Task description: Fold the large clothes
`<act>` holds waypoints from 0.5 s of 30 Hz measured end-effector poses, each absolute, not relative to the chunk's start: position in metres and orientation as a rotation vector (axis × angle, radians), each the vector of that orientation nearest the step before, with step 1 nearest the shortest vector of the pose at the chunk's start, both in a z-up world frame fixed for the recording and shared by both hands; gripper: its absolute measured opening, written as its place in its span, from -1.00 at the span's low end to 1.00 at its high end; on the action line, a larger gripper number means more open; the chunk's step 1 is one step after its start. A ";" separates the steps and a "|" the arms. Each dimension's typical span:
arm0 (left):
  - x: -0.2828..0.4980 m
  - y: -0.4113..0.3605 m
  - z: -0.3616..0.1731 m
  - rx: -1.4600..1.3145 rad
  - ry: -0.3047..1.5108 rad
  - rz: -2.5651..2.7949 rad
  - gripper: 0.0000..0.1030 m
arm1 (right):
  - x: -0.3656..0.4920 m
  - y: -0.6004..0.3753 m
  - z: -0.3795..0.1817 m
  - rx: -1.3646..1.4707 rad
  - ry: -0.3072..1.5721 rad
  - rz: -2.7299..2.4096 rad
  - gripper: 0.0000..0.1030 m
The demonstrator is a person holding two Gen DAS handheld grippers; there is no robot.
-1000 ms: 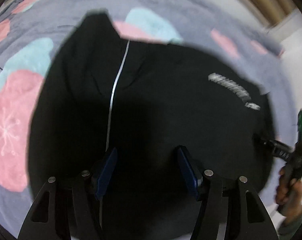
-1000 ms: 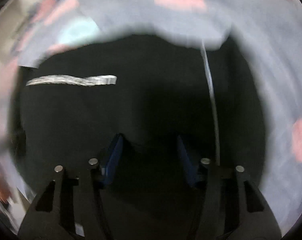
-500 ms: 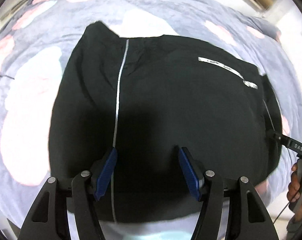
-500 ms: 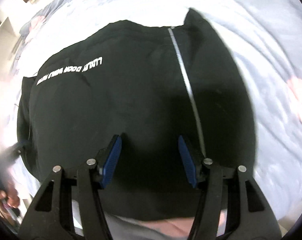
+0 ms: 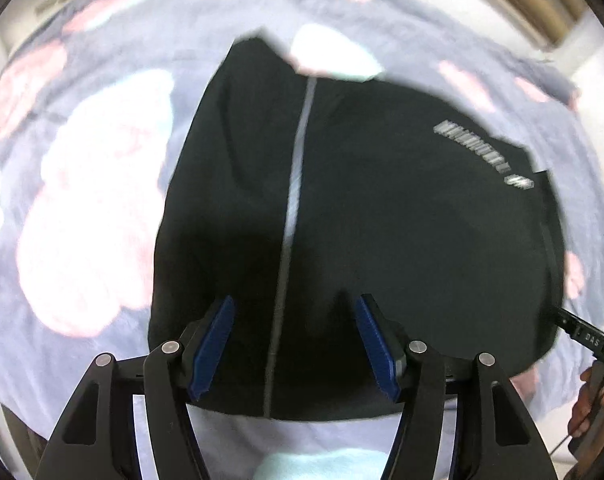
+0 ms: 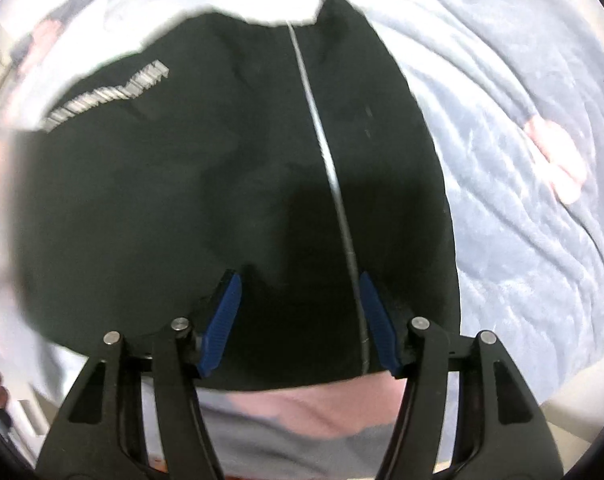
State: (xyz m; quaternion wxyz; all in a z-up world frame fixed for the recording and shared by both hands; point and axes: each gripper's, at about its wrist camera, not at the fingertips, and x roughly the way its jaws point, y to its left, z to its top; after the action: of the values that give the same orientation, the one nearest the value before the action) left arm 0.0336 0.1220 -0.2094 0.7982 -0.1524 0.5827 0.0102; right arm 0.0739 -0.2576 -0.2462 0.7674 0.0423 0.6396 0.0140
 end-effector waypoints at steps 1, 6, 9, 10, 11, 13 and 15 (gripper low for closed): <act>0.033 0.121 -0.196 -0.320 1.227 0.007 0.26 | 0.073 -0.255 -0.234 0.091 1.373 0.034 0.15; 0.030 0.112 -0.111 -0.260 1.058 -0.041 0.26 | 0.069 -0.231 -0.166 0.053 1.256 0.081 0.18; 0.026 0.090 -0.064 -0.214 0.978 -0.054 0.26 | 0.065 -0.208 -0.121 0.039 1.188 0.100 0.26; 0.024 0.085 -0.048 -0.187 0.951 -0.054 0.26 | 0.056 -0.203 -0.108 0.041 1.168 0.107 0.30; 0.022 0.082 -0.038 -0.168 0.936 -0.054 0.26 | 0.052 -0.199 -0.093 0.042 1.142 0.112 0.33; 0.023 0.071 -0.019 -0.126 0.915 -0.037 0.27 | 0.045 -0.182 -0.077 0.031 1.115 0.099 0.44; 0.010 0.062 -0.004 -0.100 0.895 0.020 0.26 | 0.039 -0.179 -0.062 0.025 1.087 0.100 0.55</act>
State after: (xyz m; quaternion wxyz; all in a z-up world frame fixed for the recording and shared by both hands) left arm 0.0095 0.0616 -0.0036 0.9004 -0.0482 0.4324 0.0095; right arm 0.0389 -0.1789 -0.0617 0.8546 0.0121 0.5170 0.0478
